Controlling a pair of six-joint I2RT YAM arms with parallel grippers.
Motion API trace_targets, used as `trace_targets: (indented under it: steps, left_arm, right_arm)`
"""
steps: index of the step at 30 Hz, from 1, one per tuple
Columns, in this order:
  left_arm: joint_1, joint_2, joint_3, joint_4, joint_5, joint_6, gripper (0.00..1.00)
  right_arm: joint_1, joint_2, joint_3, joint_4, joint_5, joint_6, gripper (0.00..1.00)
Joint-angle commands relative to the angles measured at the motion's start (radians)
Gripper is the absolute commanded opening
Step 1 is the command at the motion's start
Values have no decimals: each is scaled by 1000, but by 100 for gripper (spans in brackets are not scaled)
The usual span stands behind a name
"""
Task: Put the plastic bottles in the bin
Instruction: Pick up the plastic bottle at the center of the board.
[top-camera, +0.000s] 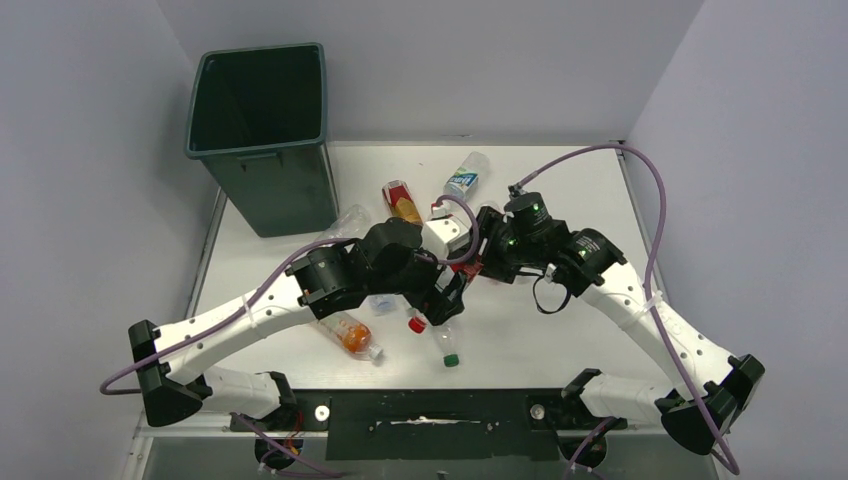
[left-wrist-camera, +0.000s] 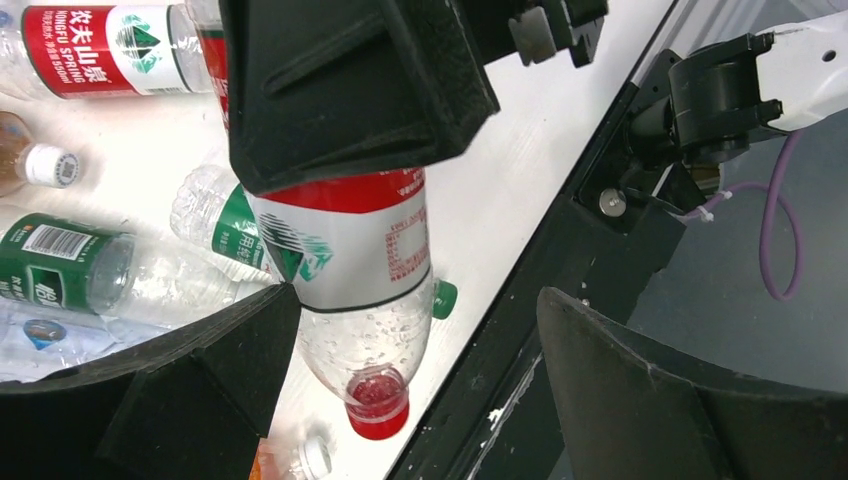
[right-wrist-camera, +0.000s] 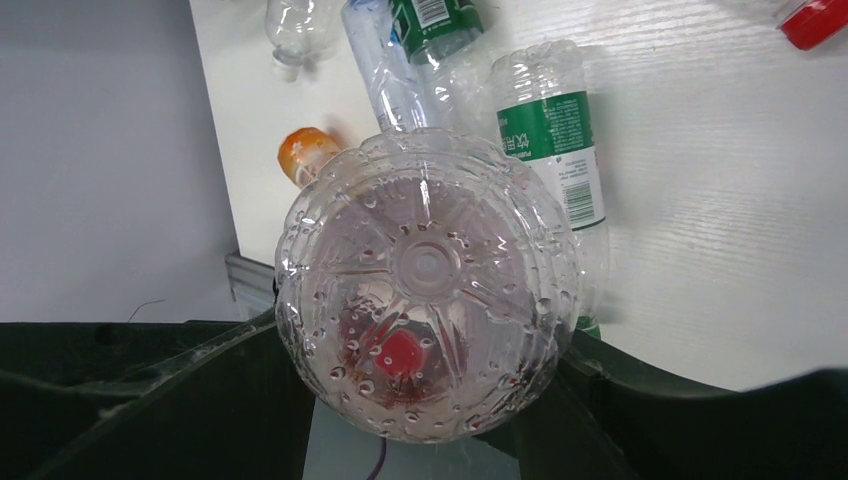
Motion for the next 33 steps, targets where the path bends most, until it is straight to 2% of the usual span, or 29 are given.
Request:
trace_targets:
  steps: [1, 14, 18, 22, 28, 33]
  left_arm:
    - [3, -36, 7, 25, -36, 30, 91]
    - [3, -17, 3, 15, -131, 44, 90]
    - [3, -24, -9, 52, -111, 31, 78]
    - [3, -9, -16, 74, -93, 28, 75]
    - [3, 9, -16, 73, -89, 25, 56]
    - [4, 13, -26, 80, -66, 24, 51]
  right_arm:
    - [11, -37, 35, 70, -82, -24, 42]
    - [27, -70, 31, 122, -158, -7, 42]
    - [31, -102, -26, 182, -170, 28, 42]
    - [34, -124, -77, 252, -188, 66, 42]
    - [50, -168, -126, 281, -170, 97, 43]
    - [54, -237, -225, 304, -160, 126, 47]
